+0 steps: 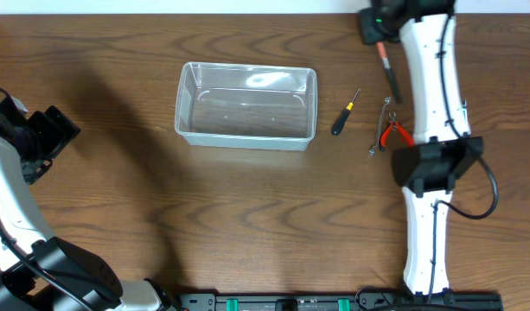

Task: Pack container
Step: 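Carry the hammer with the right gripper over the clear container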

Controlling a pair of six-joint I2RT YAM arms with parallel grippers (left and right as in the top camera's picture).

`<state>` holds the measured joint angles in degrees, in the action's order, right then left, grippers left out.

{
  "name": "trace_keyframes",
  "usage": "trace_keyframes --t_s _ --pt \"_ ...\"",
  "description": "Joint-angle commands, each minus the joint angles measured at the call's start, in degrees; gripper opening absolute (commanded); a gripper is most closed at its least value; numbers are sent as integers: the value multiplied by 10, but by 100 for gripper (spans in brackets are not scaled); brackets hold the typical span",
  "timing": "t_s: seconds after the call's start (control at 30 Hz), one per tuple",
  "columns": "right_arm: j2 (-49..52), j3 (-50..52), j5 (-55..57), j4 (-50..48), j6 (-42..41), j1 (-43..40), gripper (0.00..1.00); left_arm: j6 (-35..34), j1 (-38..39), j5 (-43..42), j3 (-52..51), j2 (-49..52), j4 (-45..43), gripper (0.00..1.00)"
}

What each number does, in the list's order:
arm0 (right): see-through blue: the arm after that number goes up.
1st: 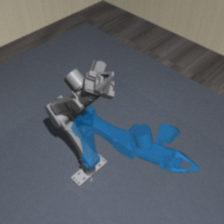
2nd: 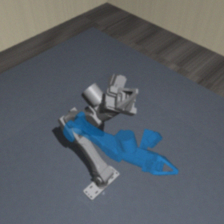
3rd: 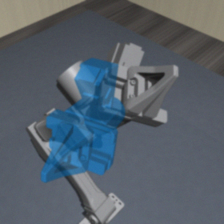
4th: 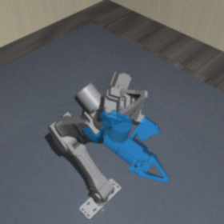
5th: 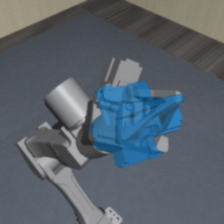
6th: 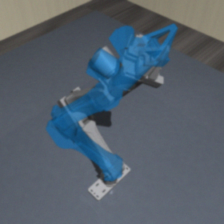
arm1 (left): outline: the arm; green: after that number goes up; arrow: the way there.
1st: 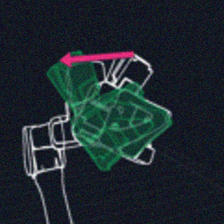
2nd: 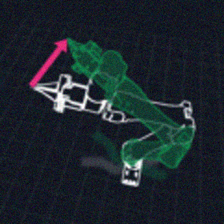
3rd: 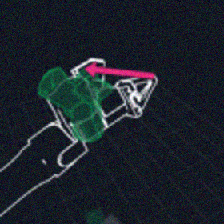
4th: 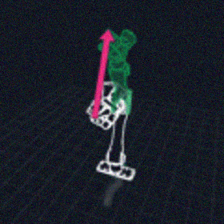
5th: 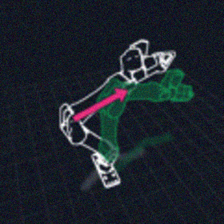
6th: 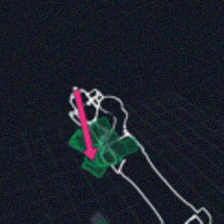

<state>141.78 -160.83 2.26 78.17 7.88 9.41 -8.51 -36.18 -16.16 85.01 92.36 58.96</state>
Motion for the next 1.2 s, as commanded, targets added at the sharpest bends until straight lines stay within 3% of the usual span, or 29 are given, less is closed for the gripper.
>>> trace_keyframes --t_s 0.0,0.2,0.57,1.17 --pt "-47 -35 -12 -3 0 46 5 10 3 3 6 -5 2 90" --pt "-79 -38 -12 -14 50 122 7 10 3 3 6 -5 2 90" --pt "-76 -26 -30 -29 54 214 6 10 3 3 6 -5 2 90" --pt "-76 189 -103 -120 91 270 7 10 3 3 6 -5 2 90"
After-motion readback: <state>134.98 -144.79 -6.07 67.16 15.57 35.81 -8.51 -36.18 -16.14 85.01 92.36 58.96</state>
